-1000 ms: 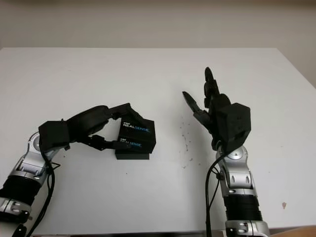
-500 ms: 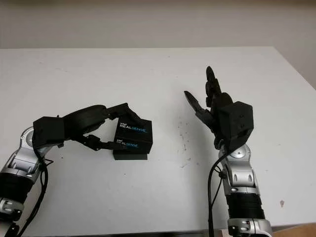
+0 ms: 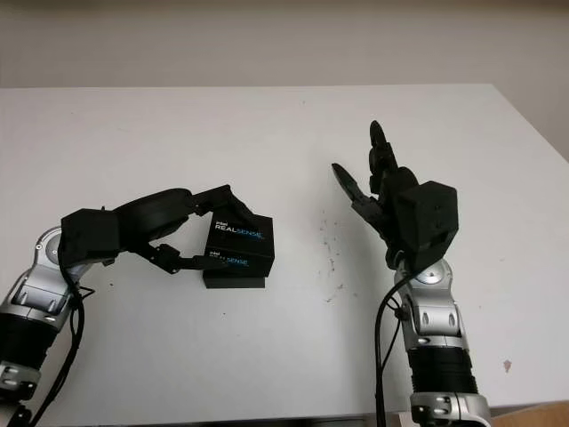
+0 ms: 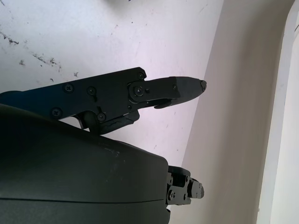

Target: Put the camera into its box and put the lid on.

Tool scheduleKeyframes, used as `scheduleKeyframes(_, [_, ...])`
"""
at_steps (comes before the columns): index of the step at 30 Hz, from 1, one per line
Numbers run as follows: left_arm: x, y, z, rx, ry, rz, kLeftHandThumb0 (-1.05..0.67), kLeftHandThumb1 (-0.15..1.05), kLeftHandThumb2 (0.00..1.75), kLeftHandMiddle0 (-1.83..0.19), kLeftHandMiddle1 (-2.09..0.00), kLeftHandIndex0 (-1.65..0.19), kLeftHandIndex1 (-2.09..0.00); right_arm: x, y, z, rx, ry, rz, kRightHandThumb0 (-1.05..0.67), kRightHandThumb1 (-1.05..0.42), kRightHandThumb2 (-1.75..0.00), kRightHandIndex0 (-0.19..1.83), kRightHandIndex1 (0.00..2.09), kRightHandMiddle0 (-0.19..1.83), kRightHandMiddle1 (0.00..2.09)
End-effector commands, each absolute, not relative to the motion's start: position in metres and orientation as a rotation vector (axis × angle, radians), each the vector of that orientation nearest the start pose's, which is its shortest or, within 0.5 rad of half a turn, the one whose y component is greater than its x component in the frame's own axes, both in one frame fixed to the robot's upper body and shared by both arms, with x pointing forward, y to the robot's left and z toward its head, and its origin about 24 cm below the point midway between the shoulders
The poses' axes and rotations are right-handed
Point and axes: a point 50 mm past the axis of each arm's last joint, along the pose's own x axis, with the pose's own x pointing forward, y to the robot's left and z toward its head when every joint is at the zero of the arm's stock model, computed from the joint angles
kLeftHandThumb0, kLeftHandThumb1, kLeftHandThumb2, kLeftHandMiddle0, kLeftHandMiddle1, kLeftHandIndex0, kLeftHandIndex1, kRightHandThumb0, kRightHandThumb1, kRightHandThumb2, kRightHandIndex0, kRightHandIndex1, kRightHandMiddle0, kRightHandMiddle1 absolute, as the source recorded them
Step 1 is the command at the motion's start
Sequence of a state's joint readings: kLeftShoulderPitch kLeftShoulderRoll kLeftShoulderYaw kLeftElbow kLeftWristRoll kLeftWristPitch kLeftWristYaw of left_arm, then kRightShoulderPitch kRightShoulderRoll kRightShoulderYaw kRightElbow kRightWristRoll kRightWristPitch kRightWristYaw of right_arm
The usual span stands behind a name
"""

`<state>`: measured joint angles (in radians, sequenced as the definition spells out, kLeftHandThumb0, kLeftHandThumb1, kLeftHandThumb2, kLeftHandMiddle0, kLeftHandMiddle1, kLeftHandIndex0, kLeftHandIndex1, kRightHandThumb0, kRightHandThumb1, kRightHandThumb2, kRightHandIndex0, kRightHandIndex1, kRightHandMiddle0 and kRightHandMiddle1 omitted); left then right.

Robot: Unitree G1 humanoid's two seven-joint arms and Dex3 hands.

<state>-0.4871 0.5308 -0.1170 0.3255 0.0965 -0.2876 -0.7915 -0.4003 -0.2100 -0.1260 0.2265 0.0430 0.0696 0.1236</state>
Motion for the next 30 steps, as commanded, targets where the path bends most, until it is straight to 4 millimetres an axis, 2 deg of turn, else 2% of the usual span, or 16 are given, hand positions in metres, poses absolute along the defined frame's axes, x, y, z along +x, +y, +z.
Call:
scheduleKeyframes(1, [0.311, 0.196, 0.108, 0.856, -0.028, -0.877, -0.29, 0.73, 0.65, 0.17, -2.09, -0.41, -2.07, 0.330, -0.195, 0.112, -0.153, -0.130, 0.046, -0.48, -1.05, -0.24, -0.11, 0.05, -0.08, 0.05])
scheduleKeyframes(2, [0.311, 0.197, 0.108, 0.868, -0.013, -0.881, -0.30, 0.73, 0.63, 0.18, -2.09, -0.40, -2.01, 0.330, -0.195, 0.112, -0.150, -0.132, 0.050, -0.47, -1.05, -0.24, -0.11, 0.05, -0.09, 0.05])
scheduleKeyframes(3, [0.310, 0.198, 0.110, 0.891, -0.003, -0.886, -0.31, 0.76, 0.54, 0.19, -1.99, -0.41, -1.86, 0.330, -0.195, 0.113, -0.149, -0.133, 0.052, -0.48, -1.05, -0.24, -0.11, 0.05, -0.09, 0.04])
scheduleKeyframes(4, [0.308, 0.198, 0.111, 0.915, 0.014, -0.891, -0.34, 0.84, 0.44, 0.18, -1.67, -0.39, -1.59, 0.330, -0.194, 0.113, -0.150, -0.133, 0.053, -0.48, -1.05, -0.25, -0.12, 0.05, -0.10, 0.04])
scheduleKeyframes(5, [0.308, 0.198, 0.112, 0.930, 0.024, -0.893, -0.37, 0.91, 0.36, 0.13, -1.38, -0.39, -1.42, 0.330, -0.194, 0.112, -0.151, -0.132, 0.052, -0.48, -1.05, -0.25, -0.12, 0.05, -0.10, 0.05])
scheduleKeyframes(6, [0.307, 0.198, 0.114, 0.941, 0.035, -0.898, -0.38, 0.95, 0.30, 0.09, -1.23, -0.39, -1.33, 0.330, -0.194, 0.113, -0.150, -0.131, 0.052, -0.48, -1.05, -0.25, -0.12, 0.05, -0.10, 0.05])
scheduleKeyframes(8, [0.304, 0.199, 0.117, 0.985, 0.058, -0.909, -0.48, 1.03, 0.29, -0.07, -0.55, -0.36, -1.05, 0.330, -0.194, 0.113, -0.147, -0.132, 0.054, -0.47, -1.05, -0.25, -0.12, 0.04, -0.10, 0.04])
scheduleKeyframes(9, [0.303, 0.199, 0.119, 1.010, 0.076, -0.913, -0.52, 1.04, 0.33, -0.11, -0.33, -0.35, -0.93, 0.329, -0.194, 0.113, -0.147, -0.132, 0.054, -0.47, -1.05, -0.25, -0.13, 0.04, -0.10, 0.05])
scheduleKeyframes(10, [0.300, 0.199, 0.121, 1.040, 0.103, -0.923, -0.57, 1.04, 0.35, -0.08, -0.16, -0.38, -0.71, 0.329, -0.194, 0.112, -0.146, -0.131, 0.053, -0.47, -1.05, -0.25, -0.12, 0.05, -0.10, 0.05])
scheduleKeyframes(11, [0.299, 0.199, 0.122, 1.059, 0.122, -0.929, -0.60, 1.05, 0.34, -0.02, -0.10, -0.39, -0.57, 0.330, -0.194, 0.112, -0.146, -0.130, 0.052, -0.47, -1.05, -0.25, -0.12, 0.05, -0.10, 0.05])
scheduleKeyframes(13, [0.295, 0.198, 0.127, 1.090, 0.166, -0.946, -0.66, 1.05, 0.28, 0.05, -0.05, -0.40, -0.43, 0.330, -0.194, 0.113, -0.146, -0.131, 0.052, -0.46, -1.05, -0.24, -0.12, 0.05, -0.10, 0.05])
scheduleKeyframes(16, [0.290, 0.197, 0.133, 1.129, 0.232, -0.959, -0.72, 1.05, 0.19, 0.09, -0.04, -0.39, -0.36, 0.330, -0.193, 0.113, -0.143, -0.132, 0.051, -0.46, -1.05, -0.25, -0.13, 0.05, -0.10, 0.05])
scheduleKeyframes(25, [0.284, 0.192, 0.139, 1.246, 0.347, -0.934, -0.73, 1.05, 0.13, 0.11, -0.05, -0.43, -0.32, 0.331, -0.193, 0.113, -0.146, -0.130, 0.045, -0.46, -1.05, -0.24, -0.12, 0.05, -0.10, 0.05])
scheduleKeyframes(29, [0.282, 0.192, 0.140, 1.258, 0.352, -0.929, -0.75, 1.05, 0.15, 0.06, -0.07, -0.46, -0.35, 0.332, -0.192, 0.113, -0.143, -0.132, 0.042, -0.46, -1.05, -0.23, -0.12, 0.05, -0.09, 0.05])
scheduleKeyframes(30, [0.282, 0.192, 0.140, 1.257, 0.353, -0.928, -0.76, 1.05, 0.16, 0.05, -0.06, -0.43, -0.42, 0.332, -0.192, 0.113, -0.146, -0.130, 0.042, -0.45, -1.05, -0.23, -0.12, 0.05, -0.09, 0.05])
